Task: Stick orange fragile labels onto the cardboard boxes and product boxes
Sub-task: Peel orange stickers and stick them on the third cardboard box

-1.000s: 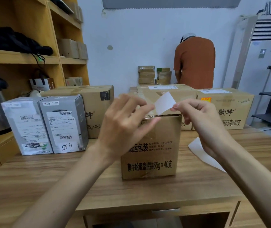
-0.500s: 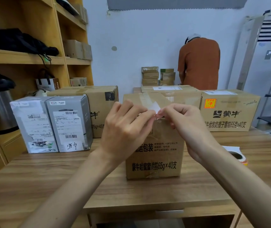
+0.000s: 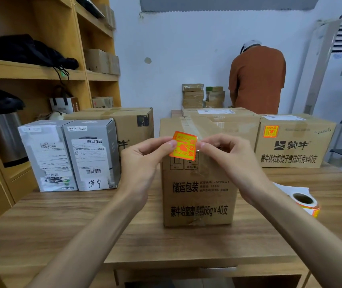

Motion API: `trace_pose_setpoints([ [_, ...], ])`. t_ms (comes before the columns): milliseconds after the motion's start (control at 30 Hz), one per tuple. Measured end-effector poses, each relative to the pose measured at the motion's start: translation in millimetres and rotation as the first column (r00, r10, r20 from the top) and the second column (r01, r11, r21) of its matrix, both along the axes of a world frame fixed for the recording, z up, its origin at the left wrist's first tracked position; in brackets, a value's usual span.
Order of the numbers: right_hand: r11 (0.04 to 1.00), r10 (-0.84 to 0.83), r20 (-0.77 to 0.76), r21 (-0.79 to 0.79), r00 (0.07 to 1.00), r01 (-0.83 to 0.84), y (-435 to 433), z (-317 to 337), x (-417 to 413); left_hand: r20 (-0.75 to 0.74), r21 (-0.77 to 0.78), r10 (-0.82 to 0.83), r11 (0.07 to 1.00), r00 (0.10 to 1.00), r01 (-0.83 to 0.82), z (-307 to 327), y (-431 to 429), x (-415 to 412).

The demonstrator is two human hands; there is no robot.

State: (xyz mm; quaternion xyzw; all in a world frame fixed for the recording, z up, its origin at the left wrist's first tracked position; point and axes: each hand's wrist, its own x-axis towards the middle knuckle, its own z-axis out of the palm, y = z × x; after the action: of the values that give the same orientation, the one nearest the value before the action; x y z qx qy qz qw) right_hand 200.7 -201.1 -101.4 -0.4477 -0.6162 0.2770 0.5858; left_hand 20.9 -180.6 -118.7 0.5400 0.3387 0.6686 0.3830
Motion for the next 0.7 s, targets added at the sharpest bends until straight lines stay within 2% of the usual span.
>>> trace_pose_setpoints([
  [233, 0.999, 0.041, 0.040, -0.003, 0.998, -0.041, 1, -1, -5, 0.008, -0.024, -0.014, 1.000, 1.000, 0.014, -8, 0, -8],
  [367, 0.996, 0.091, 0.052, -0.025, 0.995, -0.090, -2, -8, -7, 0.072, -0.041, -0.014, 0.999, 0.997, 0.017, -14, -2, -7],
  [533, 0.994, 0.111, 0.005, -0.010, 0.994, -0.111, 1, -15, -10, 0.096, -0.102, -0.025, 0.994, 0.995, 0.035, -25, -1, -5],
  [633, 0.992, 0.125, 0.022, 0.020, 0.992, -0.126, 5, -14, -9, 0.047, -0.110, -0.034, 0.993, 0.998, 0.039, -26, -3, -4],
  [700, 0.991, 0.132, 0.099, 0.025, 0.986, -0.135, 7, -11, -4, -0.034, -0.059, -0.028, 0.998, 0.999, 0.026, -24, -4, -7],
])
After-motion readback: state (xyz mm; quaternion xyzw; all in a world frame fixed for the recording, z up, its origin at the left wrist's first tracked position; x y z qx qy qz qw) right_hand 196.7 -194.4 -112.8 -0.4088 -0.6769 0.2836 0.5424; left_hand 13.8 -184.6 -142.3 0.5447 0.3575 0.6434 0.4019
